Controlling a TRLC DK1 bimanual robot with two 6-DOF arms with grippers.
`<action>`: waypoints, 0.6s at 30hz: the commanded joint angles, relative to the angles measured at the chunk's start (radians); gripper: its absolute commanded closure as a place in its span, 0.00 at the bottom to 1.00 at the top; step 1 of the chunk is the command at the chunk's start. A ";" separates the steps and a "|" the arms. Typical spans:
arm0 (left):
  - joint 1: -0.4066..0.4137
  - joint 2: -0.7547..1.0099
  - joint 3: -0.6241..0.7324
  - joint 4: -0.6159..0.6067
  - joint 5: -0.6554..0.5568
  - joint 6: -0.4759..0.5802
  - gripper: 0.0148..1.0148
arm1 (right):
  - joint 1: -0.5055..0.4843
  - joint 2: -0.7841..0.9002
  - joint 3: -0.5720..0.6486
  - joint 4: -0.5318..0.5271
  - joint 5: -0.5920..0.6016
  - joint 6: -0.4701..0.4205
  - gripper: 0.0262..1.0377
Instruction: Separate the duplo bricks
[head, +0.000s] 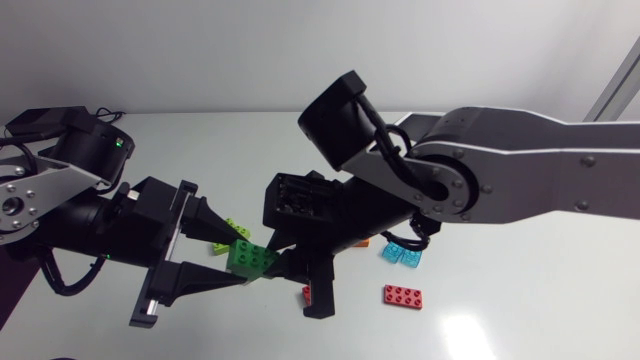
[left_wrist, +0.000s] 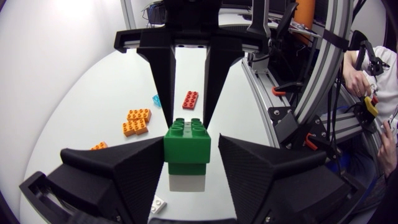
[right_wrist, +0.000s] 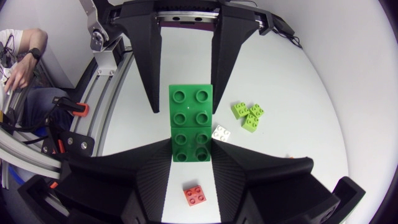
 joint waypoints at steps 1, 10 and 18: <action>0.006 0.015 0.030 -0.017 0.012 0.038 0.32 | -0.009 -0.019 -0.019 -0.002 0.007 0.015 0.85; 0.011 0.035 0.024 -0.008 0.012 0.049 0.32 | -0.015 -0.036 -0.022 -0.003 0.007 0.016 0.85; 0.011 0.044 0.024 0.002 0.011 0.052 0.32 | -0.015 -0.042 -0.030 -0.003 0.005 0.016 0.85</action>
